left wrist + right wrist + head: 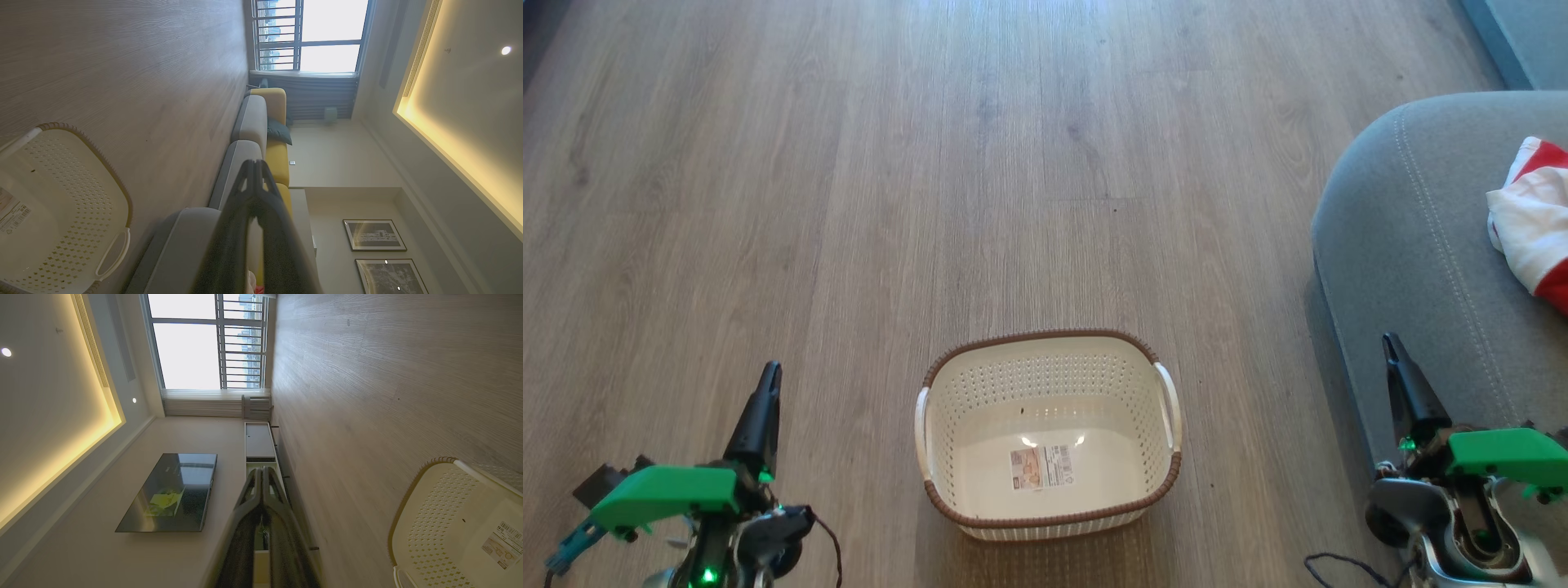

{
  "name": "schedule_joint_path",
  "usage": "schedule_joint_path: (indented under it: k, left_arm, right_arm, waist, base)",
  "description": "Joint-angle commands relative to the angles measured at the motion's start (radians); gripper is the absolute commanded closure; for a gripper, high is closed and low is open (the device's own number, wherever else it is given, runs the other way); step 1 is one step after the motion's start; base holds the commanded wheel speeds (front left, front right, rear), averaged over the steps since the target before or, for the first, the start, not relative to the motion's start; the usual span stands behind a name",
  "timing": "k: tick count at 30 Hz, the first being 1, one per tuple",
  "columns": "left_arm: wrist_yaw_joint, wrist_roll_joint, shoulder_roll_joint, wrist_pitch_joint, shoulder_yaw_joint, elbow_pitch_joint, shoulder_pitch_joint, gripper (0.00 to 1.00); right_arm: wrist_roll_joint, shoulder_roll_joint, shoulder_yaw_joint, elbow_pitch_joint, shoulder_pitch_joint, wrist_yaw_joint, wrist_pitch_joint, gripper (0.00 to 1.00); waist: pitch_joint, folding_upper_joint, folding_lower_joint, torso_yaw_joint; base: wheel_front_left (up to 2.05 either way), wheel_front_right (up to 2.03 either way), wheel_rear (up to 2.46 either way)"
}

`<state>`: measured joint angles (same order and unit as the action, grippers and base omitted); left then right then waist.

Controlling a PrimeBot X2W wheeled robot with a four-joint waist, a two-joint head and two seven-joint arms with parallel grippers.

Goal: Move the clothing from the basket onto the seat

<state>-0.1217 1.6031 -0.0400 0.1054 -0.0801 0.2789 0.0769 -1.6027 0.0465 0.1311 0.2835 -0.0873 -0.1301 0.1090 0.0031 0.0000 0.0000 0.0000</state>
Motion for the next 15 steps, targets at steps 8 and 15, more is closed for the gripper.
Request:
schedule_joint_path:
  k: [8,15]
  left_arm:
    - [-0.009,0.006,-0.010,0.008,-0.034,-0.034,0.031,1.00]
    - [-0.009,0.006,-0.010,0.008,-0.034,-0.034,0.031,1.00]
  right_arm:
    - [-0.006,0.004,-0.017,-0.039,-0.021,-0.001,0.004,1.00]
    - [-0.006,0.004,-0.017,-0.039,-0.021,-0.001,0.004,1.00]
  waist:
    - [0.000,0.0000,0.0000,0.000]
    - [0.000,0.0000,0.0000,0.000]
  base:
    - [0.00,0.00,0.00]
    - [0.00,0.00,0.00]
